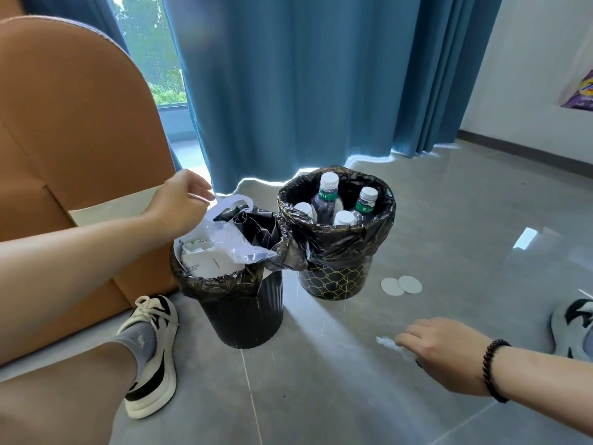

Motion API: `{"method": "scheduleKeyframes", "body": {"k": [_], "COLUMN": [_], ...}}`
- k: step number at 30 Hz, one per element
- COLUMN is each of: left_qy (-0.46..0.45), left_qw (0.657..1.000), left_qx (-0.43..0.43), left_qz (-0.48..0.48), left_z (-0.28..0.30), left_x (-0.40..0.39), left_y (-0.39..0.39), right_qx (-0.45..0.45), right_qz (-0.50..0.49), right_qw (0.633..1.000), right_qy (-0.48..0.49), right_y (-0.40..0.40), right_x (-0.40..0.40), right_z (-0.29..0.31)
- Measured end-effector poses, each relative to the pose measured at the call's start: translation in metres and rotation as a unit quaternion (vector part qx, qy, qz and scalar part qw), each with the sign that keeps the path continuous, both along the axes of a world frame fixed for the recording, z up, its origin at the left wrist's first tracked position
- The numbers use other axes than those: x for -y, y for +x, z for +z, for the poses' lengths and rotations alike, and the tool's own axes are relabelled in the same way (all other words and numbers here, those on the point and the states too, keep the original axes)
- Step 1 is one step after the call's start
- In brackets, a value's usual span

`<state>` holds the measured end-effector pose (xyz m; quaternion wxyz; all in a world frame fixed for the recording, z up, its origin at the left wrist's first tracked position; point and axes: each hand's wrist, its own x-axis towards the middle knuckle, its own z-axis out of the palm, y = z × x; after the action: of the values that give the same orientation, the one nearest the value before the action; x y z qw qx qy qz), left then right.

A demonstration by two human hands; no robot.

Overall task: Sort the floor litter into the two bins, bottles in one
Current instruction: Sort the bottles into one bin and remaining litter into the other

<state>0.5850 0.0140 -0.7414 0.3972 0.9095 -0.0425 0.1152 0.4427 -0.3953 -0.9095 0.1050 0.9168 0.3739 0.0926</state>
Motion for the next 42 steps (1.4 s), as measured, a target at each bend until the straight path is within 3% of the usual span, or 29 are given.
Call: {"method": "scheduleKeyframes", "body": {"k": [2, 4, 6, 8, 10, 12, 15, 17, 19, 21, 23, 26, 28, 31, 35, 37, 42], "left_qy": [0.142, 0.256, 0.325, 0.388, 0.384, 0.316, 0.17, 0.154, 0.287, 0.457, 0.537, 0.545, 0.56, 0.515, 0.414, 0.35, 0.209], "left_qw": [0.979, 0.936, 0.905, 0.882, 0.889, 0.921, 0.972, 0.979, 0.945, 0.872, 0.824, 0.823, 0.814, 0.836, 0.882, 0.916, 0.975], "left_qx": [-0.032, -0.095, -0.125, -0.085, -0.026, 0.013, 0.011, 0.026, 0.03, 0.021, 0.025, 0.02, -0.045, -0.117, -0.171, -0.146, 0.028], "left_qz": [-0.141, -0.222, -0.247, -0.251, -0.248, -0.227, -0.161, -0.132, -0.153, -0.174, -0.176, -0.158, -0.146, -0.149, -0.149, -0.133, -0.074], "left_z": [-0.003, -0.008, -0.016, -0.021, -0.023, -0.021, -0.013, -0.008, -0.006, -0.008, -0.012, -0.023, -0.032, -0.034, -0.016, -0.006, 0.011], "left_x": [-0.009, -0.014, -0.012, -0.006, -0.002, -0.002, -0.007, -0.014, -0.022, -0.023, -0.021, -0.008, -0.004, -0.008, -0.018, -0.023, 0.003], "left_y": [-0.001, -0.006, -0.01, -0.012, -0.012, -0.005, 0.014, 0.026, 0.034, 0.04, 0.045, 0.047, 0.043, 0.045, 0.043, 0.038, 0.013], "right_qx": [0.003, 0.008, 0.012, 0.011, 0.015, 0.015, 0.012, 0.007, -0.001, -0.005, -0.01, -0.01, -0.023, -0.048, -0.151, -0.166, -0.135], "right_qz": [-0.001, -0.002, -0.005, -0.007, -0.012, -0.023, -0.033, -0.029, -0.03, -0.036, -0.05, -0.049, -0.057, -0.079, -0.155, -0.178, -0.175], "right_qw": [1.0, 1.0, 1.0, 1.0, 1.0, 0.999, 0.999, 0.999, 0.999, 0.999, 0.999, 0.999, 0.998, 0.996, 0.973, 0.957, 0.904], "right_qy": [0.005, 0.007, 0.008, 0.013, 0.014, 0.019, 0.024, 0.023, 0.02, 0.015, 0.005, 0.0, 0.005, 0.016, 0.073, 0.156, 0.366], "right_y": [0.002, 0.003, 0.005, 0.006, 0.006, 0.008, 0.009, 0.01, 0.009, 0.009, 0.008, 0.006, 0.005, 0.004, 0.0, 0.0, 0.001], "right_x": [0.0, -0.001, -0.002, -0.002, -0.002, -0.002, -0.003, -0.002, -0.003, -0.003, -0.003, -0.003, -0.001, -0.005, -0.009, -0.011, -0.029], "right_z": [0.002, 0.004, 0.006, 0.008, 0.009, 0.011, 0.012, 0.012, 0.013, 0.015, 0.016, 0.017, 0.017, 0.026, 0.042, 0.05, 0.078]}}
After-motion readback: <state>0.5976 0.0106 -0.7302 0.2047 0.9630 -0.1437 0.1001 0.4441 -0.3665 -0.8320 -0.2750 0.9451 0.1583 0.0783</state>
